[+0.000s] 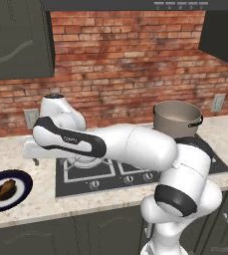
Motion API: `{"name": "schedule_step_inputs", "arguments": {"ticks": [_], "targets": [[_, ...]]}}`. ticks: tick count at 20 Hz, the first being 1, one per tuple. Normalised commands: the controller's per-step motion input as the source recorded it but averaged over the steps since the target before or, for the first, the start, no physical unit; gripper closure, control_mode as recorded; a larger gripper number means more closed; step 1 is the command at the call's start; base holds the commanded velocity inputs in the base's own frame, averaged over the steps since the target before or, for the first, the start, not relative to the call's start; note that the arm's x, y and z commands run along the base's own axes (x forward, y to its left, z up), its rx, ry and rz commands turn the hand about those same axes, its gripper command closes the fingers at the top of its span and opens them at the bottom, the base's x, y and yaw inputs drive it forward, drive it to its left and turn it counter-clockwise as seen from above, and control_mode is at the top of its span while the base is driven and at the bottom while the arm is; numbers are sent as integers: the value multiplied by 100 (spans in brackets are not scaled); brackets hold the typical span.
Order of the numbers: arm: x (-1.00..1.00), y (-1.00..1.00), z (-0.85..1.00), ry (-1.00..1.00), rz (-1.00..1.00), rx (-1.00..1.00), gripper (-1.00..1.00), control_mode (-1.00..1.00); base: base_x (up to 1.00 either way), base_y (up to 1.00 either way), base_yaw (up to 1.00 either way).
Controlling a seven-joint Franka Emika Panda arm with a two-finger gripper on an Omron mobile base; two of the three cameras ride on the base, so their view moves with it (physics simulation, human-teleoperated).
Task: Retrieve the frozen meat and place it in the pot on a burner. Then turn the burner on.
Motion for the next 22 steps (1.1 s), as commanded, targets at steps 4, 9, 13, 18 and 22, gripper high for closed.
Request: {"name": "schedule_step_inputs", "arguments": {"ticks": [4,9,13,18,22], "targets": [[-1,47,-8,0,0,-4,-100,-100,0,0,0],[0,45,-6,0,0,-3,-100,-100,0,0,0],[0,34,-5,0,0,-2,-100,-100,0,0,0],[0,27,-12,0,0,-1,-100,-100,0,0,0],[0,23,-7,0,0,-2,-100,-100,0,0,0]]}}
